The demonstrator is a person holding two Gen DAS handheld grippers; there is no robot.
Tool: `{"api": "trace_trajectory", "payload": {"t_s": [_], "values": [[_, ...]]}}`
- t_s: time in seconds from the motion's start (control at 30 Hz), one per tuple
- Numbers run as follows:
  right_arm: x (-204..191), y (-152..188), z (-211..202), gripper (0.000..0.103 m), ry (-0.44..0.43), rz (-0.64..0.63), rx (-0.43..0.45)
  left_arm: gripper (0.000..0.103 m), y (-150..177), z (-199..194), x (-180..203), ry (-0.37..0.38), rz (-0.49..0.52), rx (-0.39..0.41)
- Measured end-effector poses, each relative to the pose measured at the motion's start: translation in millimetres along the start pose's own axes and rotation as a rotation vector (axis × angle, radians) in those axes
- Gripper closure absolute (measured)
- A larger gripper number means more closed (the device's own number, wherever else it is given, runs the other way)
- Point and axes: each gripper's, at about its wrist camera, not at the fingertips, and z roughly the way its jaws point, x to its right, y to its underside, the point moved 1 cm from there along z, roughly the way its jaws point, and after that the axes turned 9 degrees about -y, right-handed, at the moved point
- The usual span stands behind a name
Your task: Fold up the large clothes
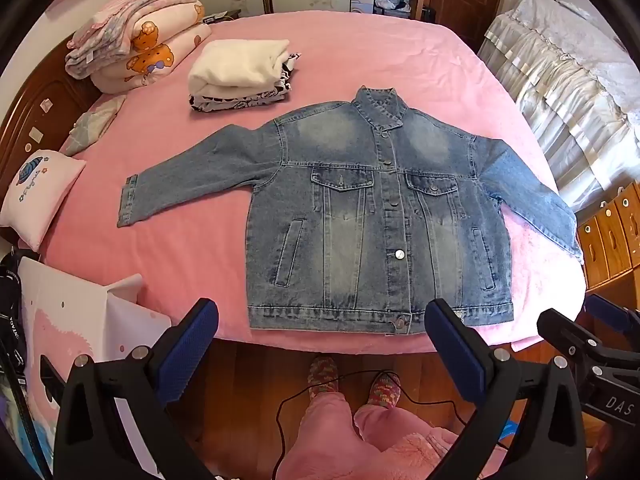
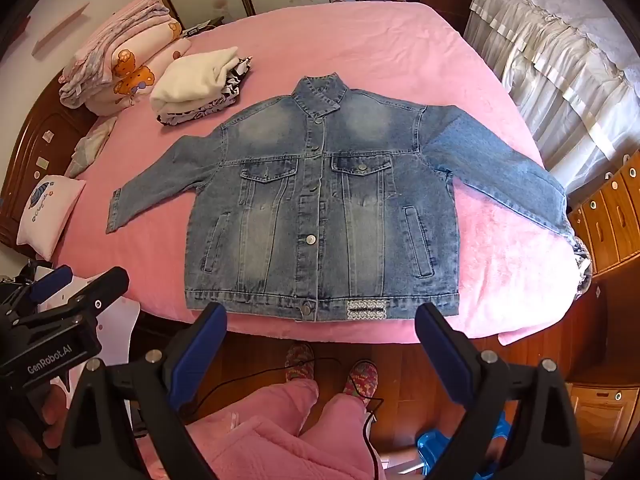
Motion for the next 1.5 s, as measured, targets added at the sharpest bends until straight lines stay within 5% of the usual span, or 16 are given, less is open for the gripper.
{"api": "trace_trajectory", "payload": {"t_s": [1.5], "values": [[12.9, -5.4, -2.6, 0.007, 0.009, -0.007, 0.006, 0.001, -1.3, -7.0, 8.7, -0.007, -0.014, 0.006]]}}
